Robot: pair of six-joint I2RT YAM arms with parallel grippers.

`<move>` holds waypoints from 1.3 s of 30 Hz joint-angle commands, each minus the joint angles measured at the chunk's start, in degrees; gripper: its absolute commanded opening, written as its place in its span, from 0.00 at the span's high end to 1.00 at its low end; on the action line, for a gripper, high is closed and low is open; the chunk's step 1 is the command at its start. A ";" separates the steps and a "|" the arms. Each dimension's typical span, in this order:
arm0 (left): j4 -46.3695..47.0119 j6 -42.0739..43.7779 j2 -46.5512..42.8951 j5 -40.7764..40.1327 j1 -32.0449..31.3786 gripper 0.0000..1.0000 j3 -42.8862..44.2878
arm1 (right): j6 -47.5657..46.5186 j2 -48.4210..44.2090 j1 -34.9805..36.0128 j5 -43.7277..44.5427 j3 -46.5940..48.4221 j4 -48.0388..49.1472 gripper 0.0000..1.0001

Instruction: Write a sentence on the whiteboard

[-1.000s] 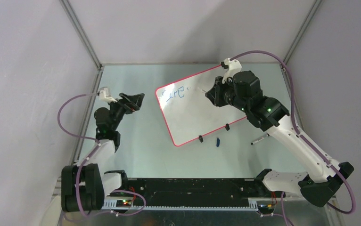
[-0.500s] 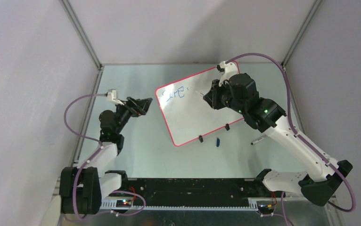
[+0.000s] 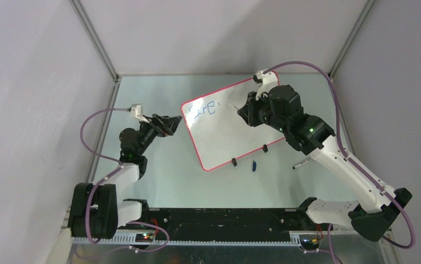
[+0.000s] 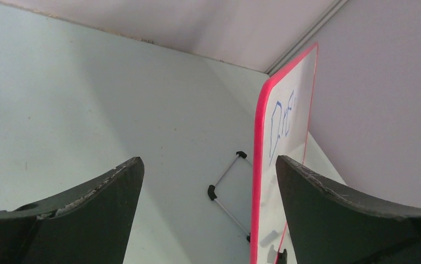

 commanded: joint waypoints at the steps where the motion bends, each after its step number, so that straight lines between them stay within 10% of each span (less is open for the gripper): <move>1: 15.19 -0.03 2.84 2.47 -0.78 0.03 -1.63 | -1.45 0.05 -0.29 0.21 0.17 2.53 1.00; 11: 36.38 -14.34 20.26 16.23 -1.24 0.08 4.79 | -1.90 1.77 -0.33 -2.15 0.17 3.88 1.00; 39: 36.95 -16.65 27.11 20.58 -2.65 0.84 9.99 | -1.30 7.08 1.13 0.58 0.71 5.30 1.00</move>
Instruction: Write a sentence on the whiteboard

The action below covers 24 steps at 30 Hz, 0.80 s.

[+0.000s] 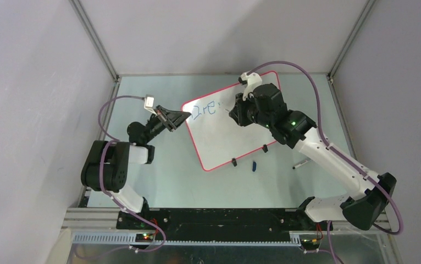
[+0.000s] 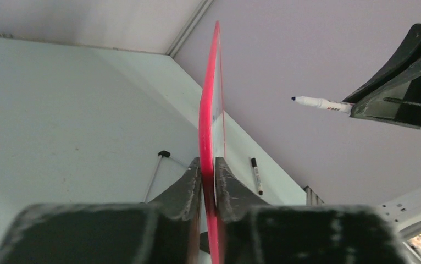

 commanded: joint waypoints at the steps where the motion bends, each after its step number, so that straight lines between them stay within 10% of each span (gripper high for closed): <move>1: 3.04 -0.63 1.23 2.39 -0.83 0.89 2.61 | 0.44 0.83 0.15 2.19 1.25 2.21 1.00; 24: 3.03 -1.24 2.15 2.58 -0.90 1.00 3.16 | 0.01 8.90 0.18 8.78 6.69 -1.27 1.00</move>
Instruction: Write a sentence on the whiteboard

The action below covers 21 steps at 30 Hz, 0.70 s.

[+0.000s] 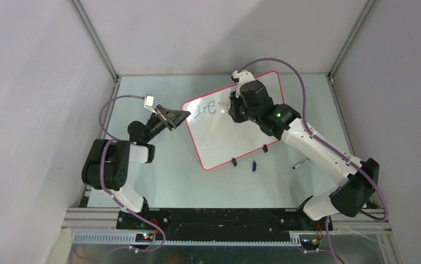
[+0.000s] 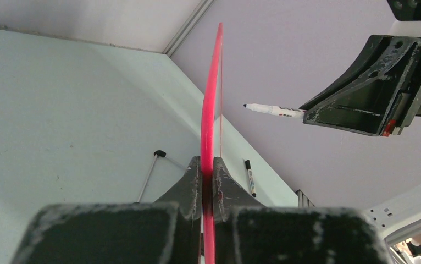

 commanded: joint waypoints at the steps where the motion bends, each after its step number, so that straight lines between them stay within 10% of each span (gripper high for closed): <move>1: 2.96 1.34 0.61 2.44 -0.66 1.00 1.94 | -0.77 0.93 0.12 2.00 2.74 1.00 1.00; 21: 2.97 1.34 0.41 2.45 -0.63 1.00 1.86 | -1.52 5.31 0.05 4.04 8.31 -2.59 1.00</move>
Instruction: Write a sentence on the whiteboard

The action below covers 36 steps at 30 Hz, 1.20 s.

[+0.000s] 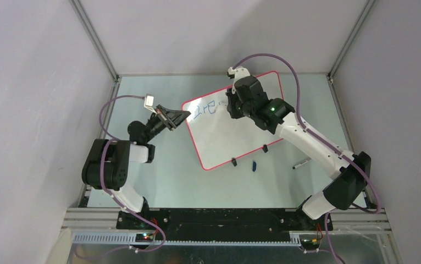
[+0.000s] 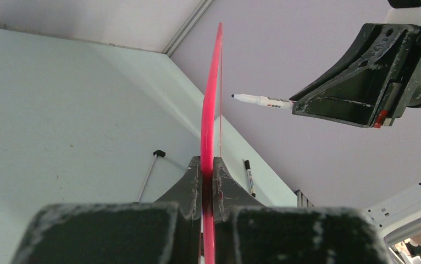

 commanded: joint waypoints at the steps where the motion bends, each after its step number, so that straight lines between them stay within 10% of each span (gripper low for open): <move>1: 2.97 1.58 0.31 2.44 -0.63 1.00 1.79 | -0.68 1.17 0.02 1.75 3.45 -0.63 1.00; 36: 2.97 1.83 0.14 2.54 -0.65 1.00 1.71 | -0.64 3.55 -1.43 2.83 4.69 -0.58 1.00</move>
